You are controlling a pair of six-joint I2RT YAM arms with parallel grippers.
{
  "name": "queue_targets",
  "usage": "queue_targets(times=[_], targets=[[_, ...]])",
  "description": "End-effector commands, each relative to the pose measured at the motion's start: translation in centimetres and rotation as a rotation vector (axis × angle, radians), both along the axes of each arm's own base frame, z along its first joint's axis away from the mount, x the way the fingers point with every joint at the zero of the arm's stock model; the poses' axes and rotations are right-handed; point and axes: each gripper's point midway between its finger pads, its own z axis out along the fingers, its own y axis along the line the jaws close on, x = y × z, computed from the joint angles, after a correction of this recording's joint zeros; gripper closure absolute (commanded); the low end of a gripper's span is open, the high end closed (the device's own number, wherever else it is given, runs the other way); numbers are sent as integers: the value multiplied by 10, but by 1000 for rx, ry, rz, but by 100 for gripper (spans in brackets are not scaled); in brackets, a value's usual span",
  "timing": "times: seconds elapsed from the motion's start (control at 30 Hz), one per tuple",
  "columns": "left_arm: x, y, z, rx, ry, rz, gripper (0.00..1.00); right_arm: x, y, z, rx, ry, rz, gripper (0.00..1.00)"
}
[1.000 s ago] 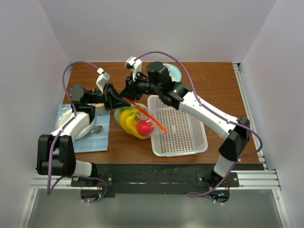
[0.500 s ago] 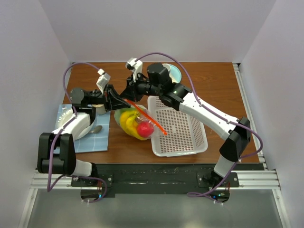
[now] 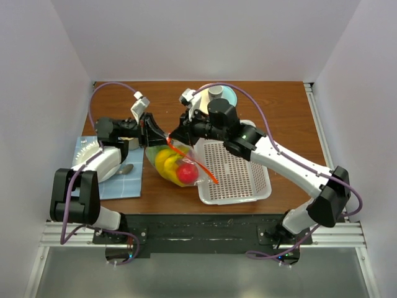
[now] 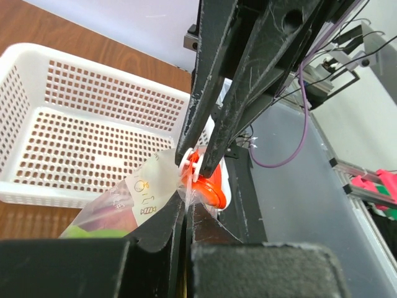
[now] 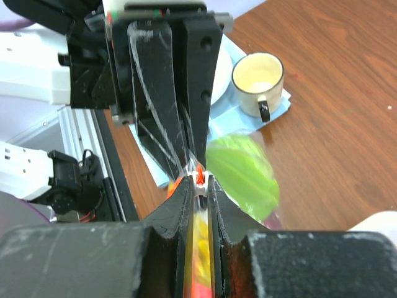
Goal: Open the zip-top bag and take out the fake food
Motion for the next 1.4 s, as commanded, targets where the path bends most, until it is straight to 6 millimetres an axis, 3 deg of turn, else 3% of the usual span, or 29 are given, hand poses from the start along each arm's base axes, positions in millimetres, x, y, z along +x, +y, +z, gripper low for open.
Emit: queue_targets(times=[0.0,0.17,0.33,0.37,0.43,0.5,0.53,0.6,0.7,0.83,0.97,1.23,1.37], targets=[[-11,17,1,100,-186,-90,96,-7,-31,-22,-82,53,-65,100],[-13,15,-3,105,-162,-95,94,-5,-26,-18,-56,60,-66,100],[-19,12,-2,107,-161,-106,94,9,-3,-5,-4,63,-58,100],[-20,11,-2,107,-162,-109,94,14,4,-6,0,69,-57,94],[-22,11,0,109,-165,-107,94,16,10,-7,4,83,-51,71],[-23,11,0,110,-175,-105,94,20,14,-7,14,89,-56,58],[-23,11,-1,111,-168,-104,94,20,15,-6,21,89,-57,46],[-22,11,-1,111,-168,-104,94,23,17,-5,38,88,-65,41],[-19,12,-4,114,-163,-99,94,21,22,0,67,95,-45,50],[-18,11,-6,125,-140,-87,94,19,25,3,90,110,-35,78],[-12,11,-11,128,-124,-78,93,13,28,6,114,135,-11,98],[4,13,-13,127,-123,-68,98,6,27,1,123,184,3,100],[13,20,-7,130,-149,-37,99,9,22,-20,60,196,-22,100]])
